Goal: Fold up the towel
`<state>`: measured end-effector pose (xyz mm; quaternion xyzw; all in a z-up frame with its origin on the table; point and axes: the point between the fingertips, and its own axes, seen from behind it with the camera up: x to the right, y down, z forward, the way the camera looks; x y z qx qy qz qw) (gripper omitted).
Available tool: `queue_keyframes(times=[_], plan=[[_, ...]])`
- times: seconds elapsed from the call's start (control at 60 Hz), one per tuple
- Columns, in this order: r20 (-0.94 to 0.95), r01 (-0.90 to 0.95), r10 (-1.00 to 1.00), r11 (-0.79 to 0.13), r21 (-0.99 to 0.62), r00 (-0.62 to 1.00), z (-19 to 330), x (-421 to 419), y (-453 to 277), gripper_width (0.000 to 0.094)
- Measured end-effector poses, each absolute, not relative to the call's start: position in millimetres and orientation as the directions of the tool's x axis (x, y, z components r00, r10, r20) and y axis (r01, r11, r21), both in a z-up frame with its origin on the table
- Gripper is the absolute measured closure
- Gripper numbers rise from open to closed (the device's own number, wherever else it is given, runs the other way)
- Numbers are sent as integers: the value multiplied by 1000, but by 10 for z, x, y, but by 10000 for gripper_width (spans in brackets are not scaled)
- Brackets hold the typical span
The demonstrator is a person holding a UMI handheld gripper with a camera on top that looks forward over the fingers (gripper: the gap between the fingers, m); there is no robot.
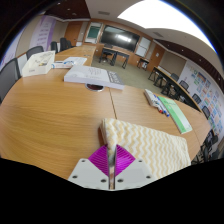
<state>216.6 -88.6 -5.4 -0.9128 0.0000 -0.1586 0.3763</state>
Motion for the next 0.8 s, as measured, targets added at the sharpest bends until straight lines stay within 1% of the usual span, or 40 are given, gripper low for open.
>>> queue_keyframes(times=[0.1, 0.167, 0.25, 0.367, 0.433, 0.483, 0.517, 0.567, 0.65, 0.7, 0.75, 0.8], plan=[[210, 62, -118, -718, -693, 971, -20, 2049, -902, 902], [163, 35, -112, -714, -700, 980, 105, 1896, -889, 903], [54, -24, -92, -689, -724, 994, 406, 1573, -881, 902], [-121, -135, -65, -623, -770, 991, 1029, 1200, -803, 900], [-177, -181, -64, -584, -792, 982, 1355, 1201, -792, 900], [-208, -219, -84, -568, -794, 974, 1449, 1330, -787, 898], [-220, -237, -100, -565, -790, 970, 1452, 1453, -802, 897], [-215, -253, -135, -571, -781, 967, 1361, 1657, -797, 897], [-179, -255, -184, -606, -753, 966, 1008, 2090, -870, 890], [-160, -257, -209, -619, -742, 965, 780, 2382, -924, 869], [-142, -257, -227, -636, -728, 964, 645, 2591, -989, 814], [-137, -254, -225, -649, -717, 965, 541, 2765, -1040, 716]])
